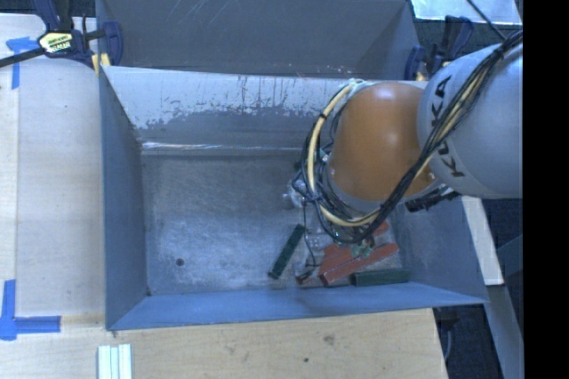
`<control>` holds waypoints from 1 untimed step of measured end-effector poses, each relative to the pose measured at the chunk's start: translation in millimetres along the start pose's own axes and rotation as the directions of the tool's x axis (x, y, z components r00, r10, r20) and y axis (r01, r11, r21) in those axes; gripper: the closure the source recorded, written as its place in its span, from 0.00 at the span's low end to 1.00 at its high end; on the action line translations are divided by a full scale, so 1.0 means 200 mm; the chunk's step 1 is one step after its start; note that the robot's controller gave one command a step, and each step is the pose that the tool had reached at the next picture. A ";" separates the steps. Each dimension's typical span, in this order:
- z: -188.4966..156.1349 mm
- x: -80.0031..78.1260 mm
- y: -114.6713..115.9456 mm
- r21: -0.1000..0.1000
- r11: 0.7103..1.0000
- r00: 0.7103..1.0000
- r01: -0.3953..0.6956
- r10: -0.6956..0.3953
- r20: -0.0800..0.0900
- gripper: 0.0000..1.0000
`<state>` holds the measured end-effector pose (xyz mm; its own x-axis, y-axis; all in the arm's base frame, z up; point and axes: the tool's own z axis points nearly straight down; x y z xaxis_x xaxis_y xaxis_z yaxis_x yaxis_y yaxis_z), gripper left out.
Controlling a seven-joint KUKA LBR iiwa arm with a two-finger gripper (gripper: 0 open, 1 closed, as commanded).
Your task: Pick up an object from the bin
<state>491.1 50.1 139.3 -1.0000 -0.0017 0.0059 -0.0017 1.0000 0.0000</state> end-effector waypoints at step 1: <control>0.35 -0.01 -0.35 0.002 0.984 0.984 0.181 -0.181 0.003 0.00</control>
Offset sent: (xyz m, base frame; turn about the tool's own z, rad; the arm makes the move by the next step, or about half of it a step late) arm 0.0024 -0.0682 -0.0686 -0.1854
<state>493.1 -20.4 69.7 -0.9832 -0.1825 0.0028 -0.1825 0.9832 -0.0013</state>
